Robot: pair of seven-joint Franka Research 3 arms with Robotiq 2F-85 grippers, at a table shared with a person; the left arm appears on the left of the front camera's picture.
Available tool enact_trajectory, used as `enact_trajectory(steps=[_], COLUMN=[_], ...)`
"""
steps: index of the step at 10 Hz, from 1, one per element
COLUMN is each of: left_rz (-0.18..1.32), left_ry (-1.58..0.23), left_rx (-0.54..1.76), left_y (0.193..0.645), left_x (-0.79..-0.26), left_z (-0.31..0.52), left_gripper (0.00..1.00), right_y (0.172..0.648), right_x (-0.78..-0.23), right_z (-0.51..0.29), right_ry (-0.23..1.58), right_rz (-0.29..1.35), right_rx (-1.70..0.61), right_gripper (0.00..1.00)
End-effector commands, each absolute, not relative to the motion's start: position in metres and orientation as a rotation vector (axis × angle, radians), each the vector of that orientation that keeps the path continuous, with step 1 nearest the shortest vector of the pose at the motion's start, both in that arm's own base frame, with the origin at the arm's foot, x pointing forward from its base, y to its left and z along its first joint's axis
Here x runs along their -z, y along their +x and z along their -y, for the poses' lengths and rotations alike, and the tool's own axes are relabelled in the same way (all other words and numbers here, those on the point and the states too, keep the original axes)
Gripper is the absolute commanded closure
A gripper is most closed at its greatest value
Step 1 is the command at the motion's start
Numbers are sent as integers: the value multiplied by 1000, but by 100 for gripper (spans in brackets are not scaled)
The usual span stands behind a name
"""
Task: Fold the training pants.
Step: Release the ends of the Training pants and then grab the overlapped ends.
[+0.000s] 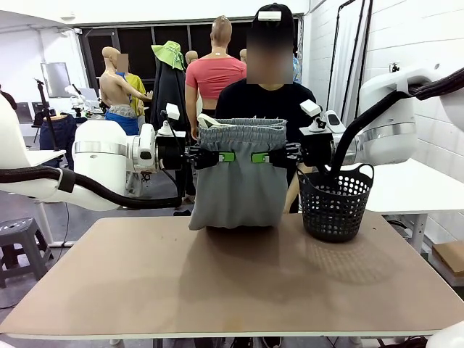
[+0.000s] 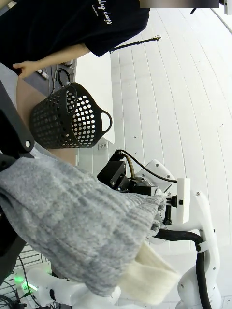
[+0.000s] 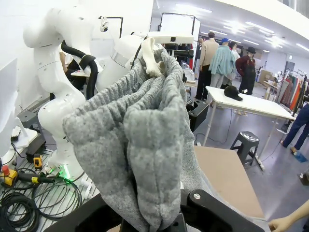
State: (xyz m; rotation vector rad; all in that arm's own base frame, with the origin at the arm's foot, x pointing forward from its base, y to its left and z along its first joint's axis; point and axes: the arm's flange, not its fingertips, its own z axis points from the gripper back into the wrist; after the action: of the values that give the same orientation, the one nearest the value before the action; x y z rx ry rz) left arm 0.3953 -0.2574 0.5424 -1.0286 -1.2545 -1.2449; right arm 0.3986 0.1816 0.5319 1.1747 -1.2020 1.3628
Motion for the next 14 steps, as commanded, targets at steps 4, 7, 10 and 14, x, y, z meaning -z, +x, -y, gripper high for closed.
enact_trajectory(steps=[4, 7, 10, 14], left_rz=[1266, 1266, 1266, 1266], left_ry=[-1027, -1027, -1027, -1027], left_rx=[1239, 1239, 1239, 1239], left_y=[394, 394, 394, 394], left_x=[-546, -546, -546, -546], left_z=[258, 258, 258, 258], left_gripper=[100, 100, 100, 100], right_y=[396, 396, 396, 396], right_x=[-530, -530, -530, -530], right_z=[-182, -182, -182, -182], right_ry=[1197, 1197, 1197, 1197], right_rz=[1225, 1225, 1225, 1225], right_rx=[-1352, -1352, -1352, -1352], right_gripper=[100, 100, 100, 100])
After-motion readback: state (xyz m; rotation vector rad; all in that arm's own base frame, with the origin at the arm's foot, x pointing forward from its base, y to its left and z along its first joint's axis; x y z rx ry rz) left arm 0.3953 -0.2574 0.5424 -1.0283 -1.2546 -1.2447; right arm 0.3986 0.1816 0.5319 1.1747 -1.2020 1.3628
